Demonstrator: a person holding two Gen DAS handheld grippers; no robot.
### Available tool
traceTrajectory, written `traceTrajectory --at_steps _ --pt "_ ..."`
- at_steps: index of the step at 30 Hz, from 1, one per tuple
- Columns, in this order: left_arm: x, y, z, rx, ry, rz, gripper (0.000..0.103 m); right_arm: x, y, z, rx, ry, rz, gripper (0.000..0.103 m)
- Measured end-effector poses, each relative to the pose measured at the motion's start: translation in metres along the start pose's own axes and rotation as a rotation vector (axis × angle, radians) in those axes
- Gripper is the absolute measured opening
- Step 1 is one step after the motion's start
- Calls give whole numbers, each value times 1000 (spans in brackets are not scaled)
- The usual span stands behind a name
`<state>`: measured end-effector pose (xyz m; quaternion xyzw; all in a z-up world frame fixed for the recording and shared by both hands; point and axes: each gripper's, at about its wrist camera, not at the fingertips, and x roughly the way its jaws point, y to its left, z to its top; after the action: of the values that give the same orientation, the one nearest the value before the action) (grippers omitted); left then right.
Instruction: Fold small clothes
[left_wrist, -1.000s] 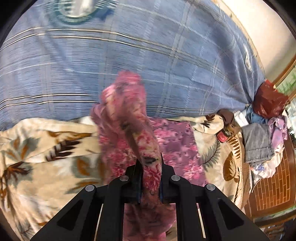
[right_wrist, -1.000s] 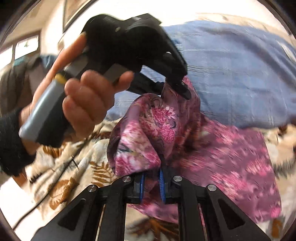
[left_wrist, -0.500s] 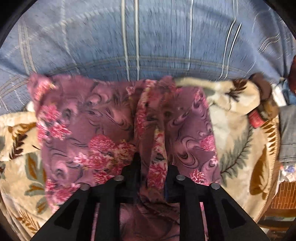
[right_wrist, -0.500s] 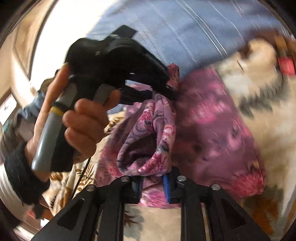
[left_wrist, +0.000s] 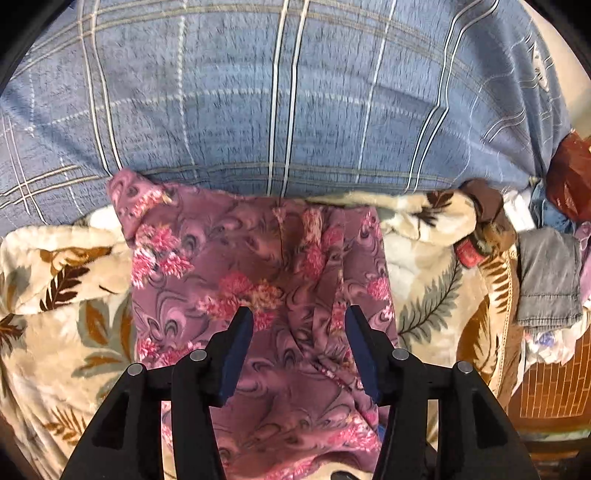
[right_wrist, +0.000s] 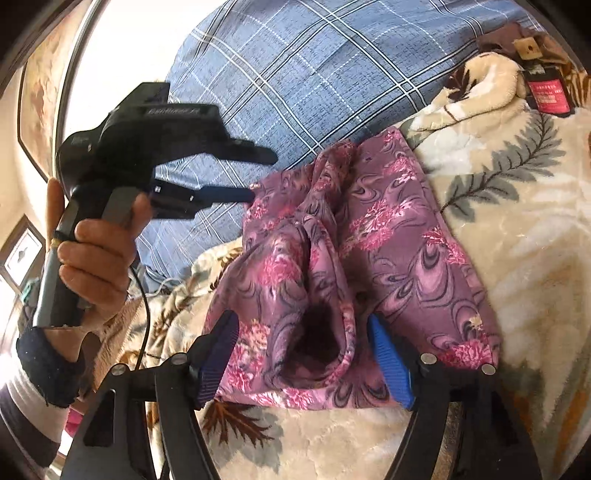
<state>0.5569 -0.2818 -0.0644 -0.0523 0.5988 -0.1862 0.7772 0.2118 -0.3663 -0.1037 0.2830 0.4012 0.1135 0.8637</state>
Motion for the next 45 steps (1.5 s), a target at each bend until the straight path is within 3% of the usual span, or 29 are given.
traceTrajectory --at_steps 3,6,7,8,9,11,15,18,21,25,28,32,33,35,37,39,41,45 --pt "16 -19 2 58 44 31 52 4 -3 0 5 -7 23 74" --pt "53 -45 5 146 89 165 51 11 0 -2 -19 -11 8 74" --pt "65 -48 5 151 109 198 45 13 -1 -2 -24 -16 0 71" --pt "76 -49 4 152 130 224 24 14 -1 -3 -24 -18 3 66" --pt "88 -49 3 155 146 258 19 15 -3 -2 -16 -17 19 45" --pt "87 -51 2 155 110 257 13 19 -13 0 44 4 102 14" --pt "62 -61 3 103 11 184 10 9 -33 6 188 -32 240 13" --pt "51 -85 6 111 -33 94 10 -17 -41 14 224 -126 282 13" --pt "65 -108 10 128 -21 21 10 -29 -60 17 272 -168 243 14" --pt "121 -118 15 126 58 93 10 -16 -88 8 404 -110 215 17" --pt "141 -98 22 25 87 29 10 -7 -93 7 416 -81 194 18" --pt "97 -65 21 -24 -29 -47 12 -14 -83 10 375 -87 138 29" --pt "78 -49 18 -39 -75 -44 15 -20 -83 11 367 -106 125 34" --pt "57 -24 11 -59 -137 -6 40 -34 -80 18 346 -177 78 43" --pt "39 11 -3 -71 -210 68 54 -47 -76 24 326 -228 67 57" --pt "35 38 -15 -81 -219 115 54 -50 -72 38 320 -254 109 68" --pt "46 65 -26 -142 -199 114 53 -35 -62 65 279 -210 154 72" --pt "66 113 -34 -295 -156 -26 52 34 -50 124 168 -21 127 74"
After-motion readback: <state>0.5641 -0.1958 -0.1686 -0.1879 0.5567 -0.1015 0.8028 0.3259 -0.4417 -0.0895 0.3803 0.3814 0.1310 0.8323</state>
